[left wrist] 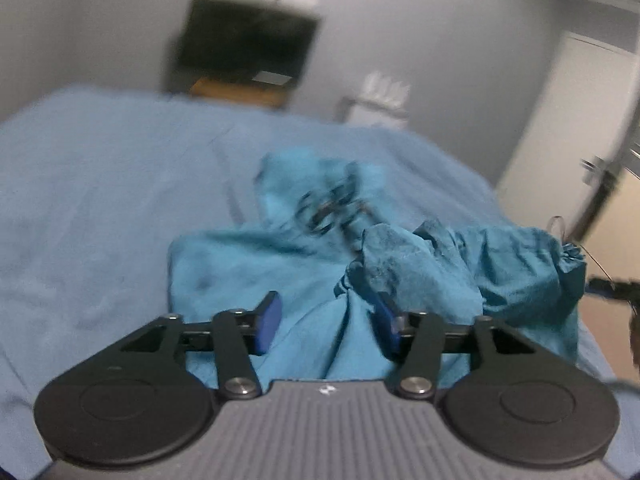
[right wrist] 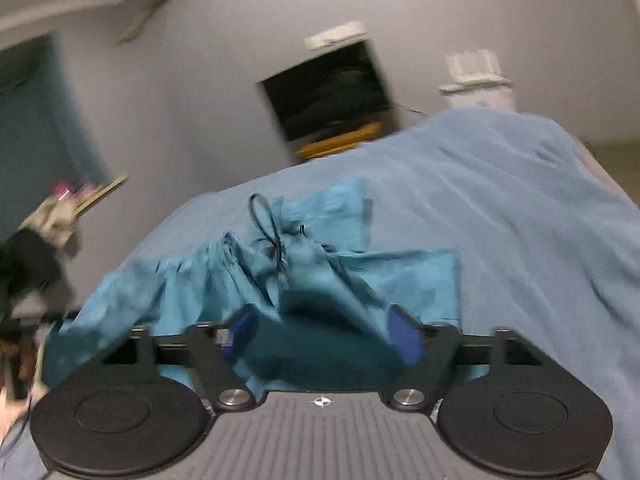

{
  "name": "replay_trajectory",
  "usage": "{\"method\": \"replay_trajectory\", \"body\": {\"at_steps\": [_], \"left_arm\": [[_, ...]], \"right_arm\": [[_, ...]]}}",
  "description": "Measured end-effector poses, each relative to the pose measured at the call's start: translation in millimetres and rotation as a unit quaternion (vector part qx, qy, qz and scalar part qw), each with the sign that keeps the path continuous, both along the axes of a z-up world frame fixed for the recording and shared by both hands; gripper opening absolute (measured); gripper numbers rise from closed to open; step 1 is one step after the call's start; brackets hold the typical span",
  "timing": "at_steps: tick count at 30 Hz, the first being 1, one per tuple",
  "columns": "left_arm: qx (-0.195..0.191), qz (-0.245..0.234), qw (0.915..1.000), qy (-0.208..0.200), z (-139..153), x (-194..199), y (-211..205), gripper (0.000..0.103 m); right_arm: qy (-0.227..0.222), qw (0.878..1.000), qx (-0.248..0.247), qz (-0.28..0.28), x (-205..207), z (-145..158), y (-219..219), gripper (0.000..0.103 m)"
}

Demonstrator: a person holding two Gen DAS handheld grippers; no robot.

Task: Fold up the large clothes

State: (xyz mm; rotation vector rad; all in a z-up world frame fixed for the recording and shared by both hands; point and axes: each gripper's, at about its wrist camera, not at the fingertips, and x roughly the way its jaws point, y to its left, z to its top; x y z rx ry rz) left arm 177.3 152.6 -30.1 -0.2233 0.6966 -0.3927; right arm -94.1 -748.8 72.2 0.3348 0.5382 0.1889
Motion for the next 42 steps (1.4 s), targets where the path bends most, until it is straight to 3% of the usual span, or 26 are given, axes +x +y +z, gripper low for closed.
{"method": "replay_trajectory", "body": {"at_steps": [2,4,8,11,20,21,25,26,27,29,30,31,35,38,40,42], "left_arm": [[-0.008,0.024,0.9995,0.017,-12,13,6,0.060],[-0.014,0.053,0.9980,0.033,-21,21,12,0.075],[-0.032,0.072,0.9957,0.049,-30,30,28,0.079],[-0.036,0.056,0.9961,0.058,-34,32,32,0.079],[-0.042,-0.009,0.9917,0.122,-62,27,38,0.078],[-0.042,-0.013,0.9911,0.126,-65,24,39,0.076],[-0.053,-0.001,0.9903,0.128,-72,16,41,0.035],[-0.065,0.006,0.9891,0.132,-74,16,43,0.032],[-0.077,0.012,0.9879,0.134,-75,15,45,0.025],[-0.084,0.019,0.9877,0.130,-75,13,45,0.014],[-0.078,0.018,0.9894,0.121,-72,11,42,0.010],[-0.066,0.015,0.9918,0.108,-68,9,38,0.008],[0.027,0.001,0.9996,0.010,-36,2,12,0.005],[0.043,0.009,0.9982,-0.041,-15,10,0,0.005],[0.075,0.019,0.9955,-0.055,-13,21,-6,0.005],[0.116,0.020,0.9929,-0.020,-29,40,-13,0.013]], "right_arm": [[0.020,0.999,0.014,-0.033,17,-21,-6,0.083],[0.039,0.997,0.032,-0.059,33,-41,-10,0.082],[0.067,0.993,0.026,-0.090,50,-68,-17,0.083],[0.067,0.994,0.011,-0.087,55,-74,-11,0.082],[0.041,0.993,-0.092,-0.069,90,-69,10,0.082],[0.040,0.992,-0.095,-0.069,95,-71,9,0.082],[0.054,0.990,-0.107,-0.075,114,-87,5,0.082],[0.063,0.989,-0.109,-0.076,119,-92,4,0.082],[0.073,0.988,-0.111,-0.076,123,-99,5,0.080],[0.099,0.987,-0.106,-0.064,129,-111,6,0.048],[0.111,0.988,-0.099,-0.049,130,-115,8,0.021],[0.110,0.988,-0.103,-0.043,128,-116,11,0.009],[0.042,0.992,-0.104,-0.054,112,-96,22,0.003],[-0.032,0.992,-0.094,-0.082,100,-74,28,0.002],[-0.053,0.986,-0.115,-0.110,99,-69,31,0.002],[-0.040,0.981,-0.125,-0.140,107,-77,31,0.003]]}}
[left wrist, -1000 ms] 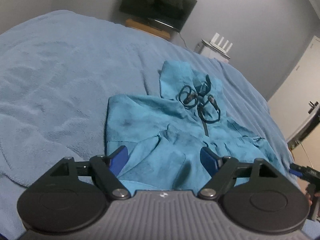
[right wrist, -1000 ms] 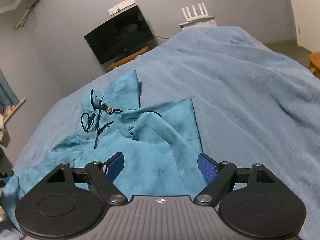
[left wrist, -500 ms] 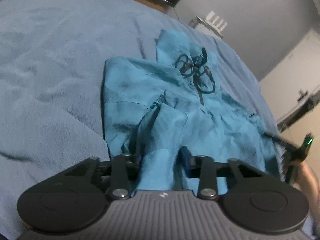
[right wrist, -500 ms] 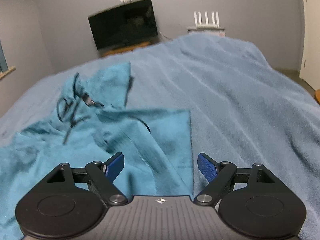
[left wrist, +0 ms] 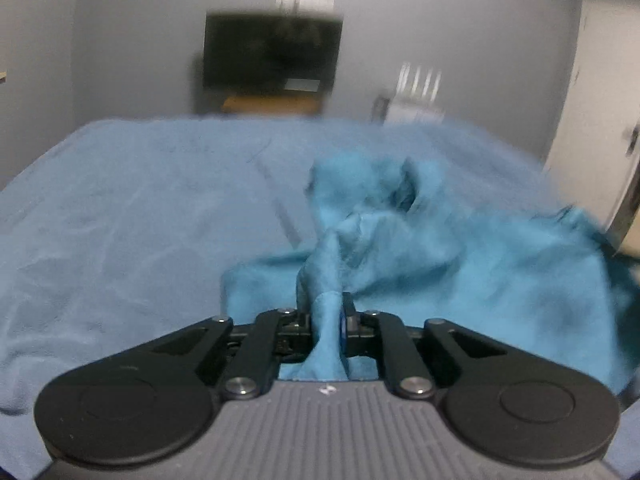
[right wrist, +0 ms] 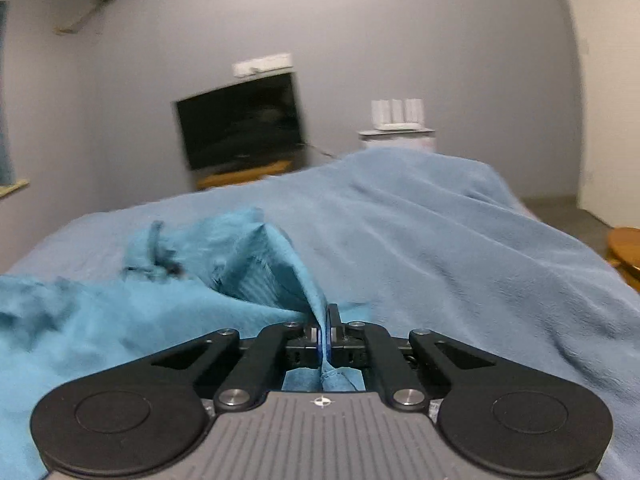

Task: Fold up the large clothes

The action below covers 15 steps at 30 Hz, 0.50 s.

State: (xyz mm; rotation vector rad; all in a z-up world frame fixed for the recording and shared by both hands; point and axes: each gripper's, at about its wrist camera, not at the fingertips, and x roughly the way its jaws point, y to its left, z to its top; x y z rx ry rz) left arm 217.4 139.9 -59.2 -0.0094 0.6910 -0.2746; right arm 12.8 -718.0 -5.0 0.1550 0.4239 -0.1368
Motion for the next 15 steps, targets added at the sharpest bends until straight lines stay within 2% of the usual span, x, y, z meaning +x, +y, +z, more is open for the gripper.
{"method": "replay_trajectory", "body": {"at_steps": [1,2,3,4,7,9,11,15], "left_arm": [[0.010,0.009,0.9995,0.028,-11,9,0,0.020],[0.016,0.018,0.9981,0.057,-22,17,2,0.022],[0.013,0.026,0.9963,0.081,-31,22,4,0.028],[0.006,0.035,0.9955,0.088,-35,24,8,0.034],[-0.042,0.070,0.9945,0.066,-28,17,19,0.044],[-0.094,0.074,0.9921,0.039,-18,10,27,0.052],[-0.128,0.070,0.9889,0.027,-12,13,32,0.061],[-0.136,0.061,0.9875,0.052,-8,49,18,0.062]], "right_arm": [[0.015,1.000,0.005,-0.010,6,-7,-1,0.005],[0.035,0.999,0.015,-0.017,14,-17,-4,0.008],[0.055,0.998,0.021,-0.021,20,-26,-3,0.015],[0.074,0.997,0.026,-0.021,25,-34,-4,0.020],[0.078,0.996,0.026,-0.020,27,-42,0,0.027],[0.068,0.997,0.042,-0.014,27,-43,-3,0.031],[0.065,0.996,0.051,-0.011,29,-45,-5,0.031],[0.067,0.997,0.049,-0.006,32,-48,-7,0.031]]}}
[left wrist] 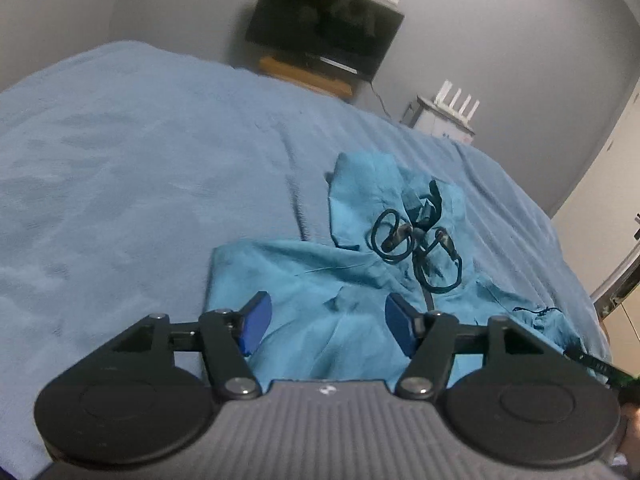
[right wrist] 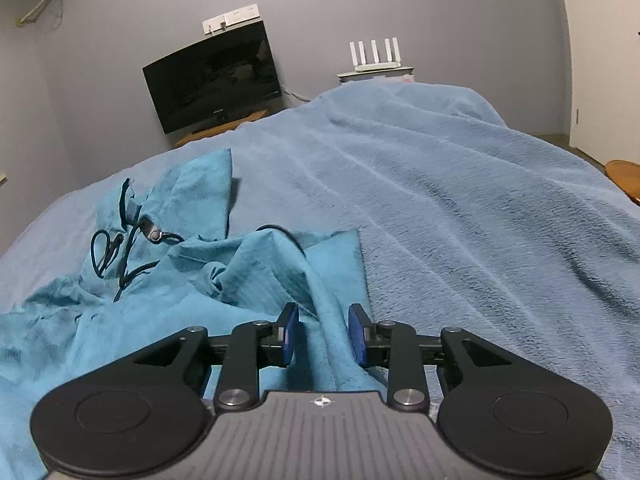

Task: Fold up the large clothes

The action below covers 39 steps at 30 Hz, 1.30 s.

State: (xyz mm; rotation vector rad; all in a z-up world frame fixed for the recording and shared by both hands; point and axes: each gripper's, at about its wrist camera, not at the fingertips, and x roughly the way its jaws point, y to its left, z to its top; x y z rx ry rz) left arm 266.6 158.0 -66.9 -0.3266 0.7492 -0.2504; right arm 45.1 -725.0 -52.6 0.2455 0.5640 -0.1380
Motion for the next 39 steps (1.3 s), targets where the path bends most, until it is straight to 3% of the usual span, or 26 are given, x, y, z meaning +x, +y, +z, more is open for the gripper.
{"method": "replay_trajectory", "body": {"at_steps": [4,7,10,14,18,20,21,22,24,25,27,29,31,32,34,37,39], "left_arm": [[-0.009,-0.021,0.9975,0.067,-19,41,-19,0.062],[0.036,-0.019,0.9902,0.134,-47,62,-35,0.062],[0.055,-0.039,0.9860,0.152,-64,60,-41,0.062],[0.112,-0.092,0.9815,0.125,-68,45,-55,0.061],[0.178,-0.124,0.9719,0.090,-67,32,-69,0.039],[0.193,-0.123,0.9720,0.054,-62,20,-69,0.027],[0.202,-0.112,0.9726,0.023,-54,13,-70,0.024],[0.205,-0.099,0.9736,-0.007,-49,9,-70,0.023],[0.198,-0.073,0.9752,-0.066,-34,1,-65,0.023],[0.194,-0.063,0.9763,-0.071,-32,2,-62,0.023],[0.178,-0.052,0.9818,-0.038,-41,16,-55,0.025],[0.172,-0.055,0.9835,0.011,-59,31,-51,0.027],[0.179,-0.057,0.9815,0.036,-75,36,-51,0.041],[0.184,-0.051,0.9811,0.032,-78,34,-51,0.045],[0.189,-0.034,0.9812,0.023,-76,30,-51,0.057],[0.193,-0.009,0.9811,0.005,-62,20,-50,0.063],[0.182,-0.004,0.9826,-0.037,-43,5,-50,0.063]], "right_arm": [[-0.004,1.000,-0.023,0.012,-10,3,2,0.031],[-0.006,0.999,-0.028,0.017,-16,4,1,0.031],[-0.003,0.999,-0.030,0.018,-15,1,1,0.031],[0.003,0.999,-0.033,0.025,-9,-4,5,0.031],[0.007,0.999,-0.042,0.032,-4,-9,9,0.032],[0.004,0.998,-0.049,0.033,-4,-9,10,0.023],[0.000,0.998,-0.055,0.032,-6,-7,10,0.010],[-0.010,0.998,-0.058,0.033,-7,-4,11,0.009],[-0.039,0.997,-0.057,0.030,-10,3,12,0.009],[-0.050,0.996,-0.063,0.028,-10,5,14,0.009],[-0.067,0.994,-0.081,0.019,-9,8,19,0.009],[-0.055,0.995,-0.088,0.008,-1,2,20,0.014],[-0.027,0.996,-0.084,-0.001,5,-9,18,0.025],[-0.015,0.996,-0.085,-0.005,6,-14,16,0.029],[-0.012,0.996,-0.081,-0.017,1,-17,11,0.047],[-0.022,0.998,-0.052,-0.041,-12,-11,1,0.051],[-0.025,0.998,-0.041,-0.047,-22,-5,-2,0.052]]}}
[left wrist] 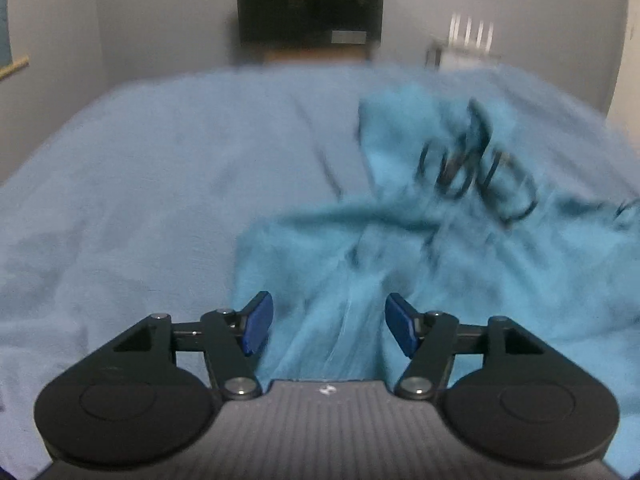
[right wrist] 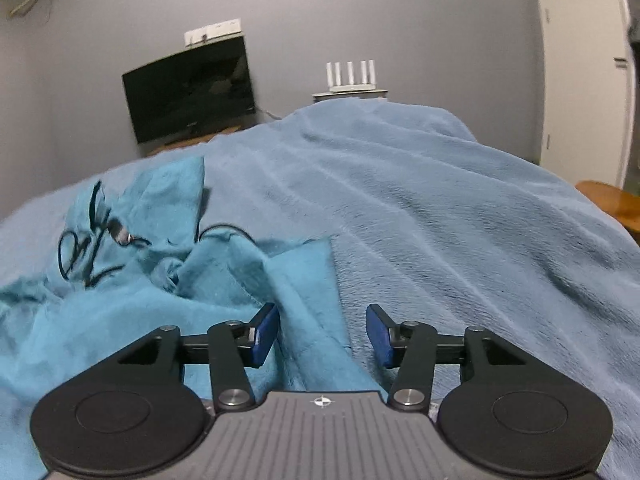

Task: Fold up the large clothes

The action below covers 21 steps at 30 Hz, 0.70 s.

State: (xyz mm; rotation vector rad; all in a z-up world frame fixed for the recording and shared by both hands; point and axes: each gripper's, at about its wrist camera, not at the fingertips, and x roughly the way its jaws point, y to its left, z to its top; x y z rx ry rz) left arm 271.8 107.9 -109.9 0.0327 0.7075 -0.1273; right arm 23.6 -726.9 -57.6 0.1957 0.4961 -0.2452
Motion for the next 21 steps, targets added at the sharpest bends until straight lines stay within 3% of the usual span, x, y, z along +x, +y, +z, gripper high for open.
{"method": "replay_trajectory", "body": {"at_steps": [3,6,9,14,15,16,17,19,21], "left_arm": [[-0.012,-0.015,0.9985,-0.052,30,-31,-2,0.073],[-0.006,-0.046,0.9965,-0.070,47,-59,-11,0.077],[0.004,-0.072,0.9960,-0.052,45,-80,-23,0.077],[0.028,-0.084,0.9961,0.007,17,-102,-35,0.077],[0.034,-0.081,0.9959,0.021,11,-103,-34,0.077],[0.037,-0.079,0.9957,0.031,5,-103,-33,0.077],[0.041,-0.076,0.9955,0.040,1,-104,-31,0.077],[0.043,-0.067,0.9957,0.047,-3,-104,-25,0.077],[0.032,-0.061,0.9968,0.042,1,-107,-17,0.077]], "right_arm": [[-0.006,1.000,-0.012,0.016,-15,13,5,0.054],[-0.013,0.999,-0.032,0.033,-30,25,13,0.057],[0.006,0.997,-0.039,0.065,-40,33,17,0.059],[0.131,0.982,-0.114,0.069,-39,19,14,0.059],[0.155,0.980,-0.098,0.074,-39,15,7,0.046],[0.174,0.979,-0.067,0.083,-41,13,-2,0.024],[0.181,0.978,-0.042,0.090,-44,13,-10,0.014],[0.189,0.976,-0.018,0.103,-52,19,-18,0.003],[0.194,0.975,-0.003,0.112,-60,28,-25,0.002]]}}
